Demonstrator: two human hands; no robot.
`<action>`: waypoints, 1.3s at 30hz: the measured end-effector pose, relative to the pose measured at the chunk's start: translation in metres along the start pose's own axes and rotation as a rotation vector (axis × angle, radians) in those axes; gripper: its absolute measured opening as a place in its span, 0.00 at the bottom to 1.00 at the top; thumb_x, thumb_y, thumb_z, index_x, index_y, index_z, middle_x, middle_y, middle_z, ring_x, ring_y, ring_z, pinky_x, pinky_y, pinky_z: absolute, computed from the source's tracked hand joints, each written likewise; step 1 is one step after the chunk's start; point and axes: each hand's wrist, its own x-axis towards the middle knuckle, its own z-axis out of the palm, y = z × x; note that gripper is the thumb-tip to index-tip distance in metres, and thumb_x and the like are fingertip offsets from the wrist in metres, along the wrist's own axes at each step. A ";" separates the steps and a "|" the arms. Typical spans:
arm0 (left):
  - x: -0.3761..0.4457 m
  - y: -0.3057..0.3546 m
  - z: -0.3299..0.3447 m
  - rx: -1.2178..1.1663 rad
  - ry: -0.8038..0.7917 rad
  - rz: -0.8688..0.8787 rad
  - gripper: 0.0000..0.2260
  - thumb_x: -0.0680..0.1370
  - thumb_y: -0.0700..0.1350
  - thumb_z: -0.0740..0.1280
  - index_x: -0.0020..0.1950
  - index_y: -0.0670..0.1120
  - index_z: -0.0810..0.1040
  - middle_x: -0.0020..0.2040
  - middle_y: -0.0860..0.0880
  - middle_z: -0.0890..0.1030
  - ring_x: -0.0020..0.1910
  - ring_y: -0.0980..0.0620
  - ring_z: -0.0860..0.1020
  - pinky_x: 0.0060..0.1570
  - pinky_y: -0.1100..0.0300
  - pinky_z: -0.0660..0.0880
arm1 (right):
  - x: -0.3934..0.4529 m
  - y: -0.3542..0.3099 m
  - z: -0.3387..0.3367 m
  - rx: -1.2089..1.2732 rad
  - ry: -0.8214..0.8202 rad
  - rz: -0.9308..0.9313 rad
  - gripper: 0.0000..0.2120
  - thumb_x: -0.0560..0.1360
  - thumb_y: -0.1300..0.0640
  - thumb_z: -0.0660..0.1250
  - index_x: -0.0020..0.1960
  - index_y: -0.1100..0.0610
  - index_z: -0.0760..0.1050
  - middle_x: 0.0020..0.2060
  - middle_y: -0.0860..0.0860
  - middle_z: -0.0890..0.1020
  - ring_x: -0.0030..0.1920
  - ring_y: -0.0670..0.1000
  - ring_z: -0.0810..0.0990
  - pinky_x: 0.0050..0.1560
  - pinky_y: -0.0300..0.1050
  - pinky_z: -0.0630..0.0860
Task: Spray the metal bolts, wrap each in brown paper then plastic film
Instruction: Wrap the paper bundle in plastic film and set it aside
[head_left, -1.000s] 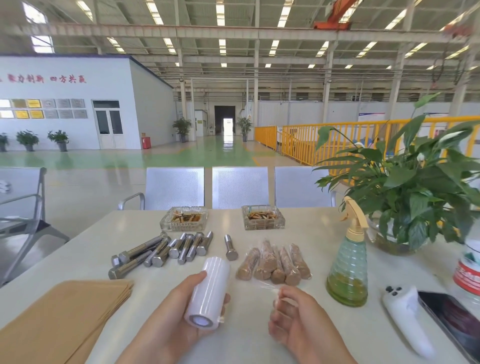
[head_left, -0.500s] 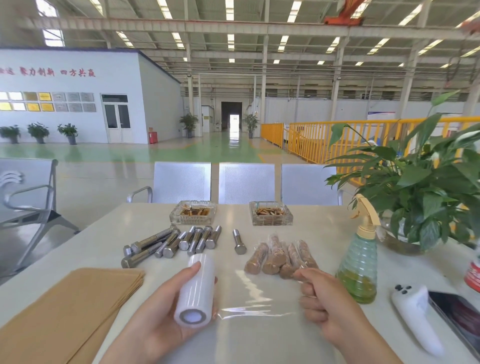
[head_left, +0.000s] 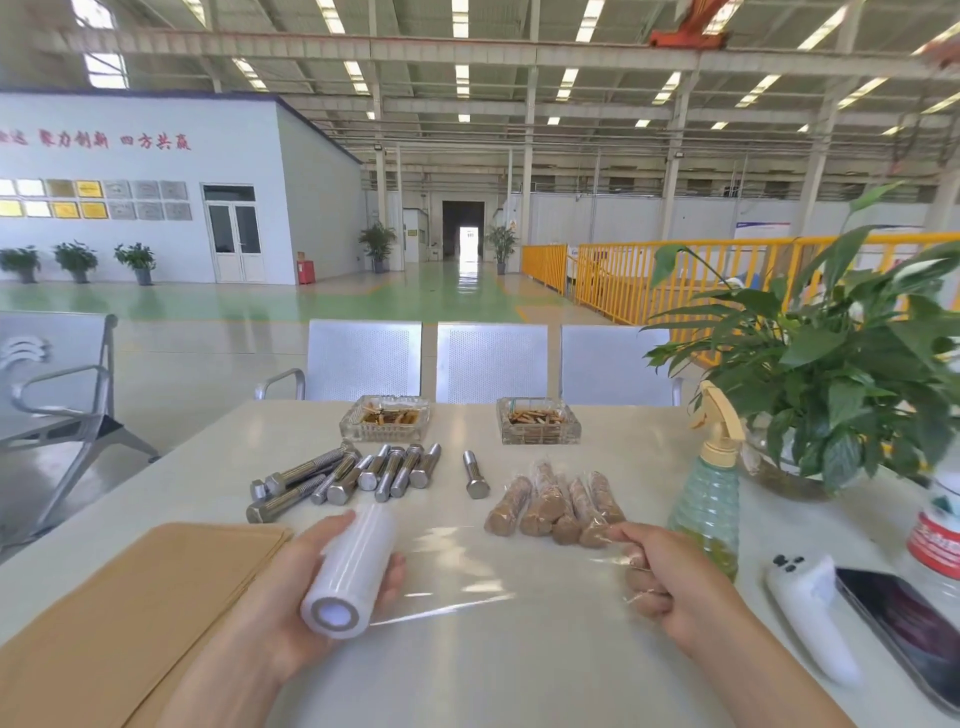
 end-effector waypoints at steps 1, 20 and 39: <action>-0.002 0.002 -0.001 -0.037 0.013 -0.005 0.22 0.78 0.50 0.68 0.63 0.33 0.76 0.52 0.28 0.82 0.39 0.36 0.84 0.38 0.46 0.84 | 0.000 0.001 -0.003 -0.044 0.041 -0.038 0.09 0.80 0.64 0.63 0.45 0.61 0.80 0.23 0.46 0.64 0.18 0.43 0.56 0.20 0.31 0.51; -0.012 0.002 0.010 1.585 0.652 0.418 0.17 0.85 0.55 0.57 0.69 0.50 0.74 0.65 0.45 0.79 0.61 0.45 0.77 0.53 0.58 0.72 | 0.011 0.024 -0.016 -0.660 0.201 -0.319 0.18 0.74 0.57 0.68 0.32 0.39 0.83 0.28 0.44 0.82 0.37 0.50 0.81 0.38 0.44 0.72; -0.011 -0.017 -0.009 1.856 0.477 0.567 0.11 0.82 0.51 0.59 0.63 0.63 0.74 0.76 0.57 0.62 0.73 0.50 0.67 0.62 0.53 0.74 | 0.019 0.025 -0.041 -0.824 0.341 -0.341 0.19 0.80 0.47 0.64 0.34 0.53 0.80 0.32 0.49 0.82 0.36 0.54 0.79 0.38 0.47 0.72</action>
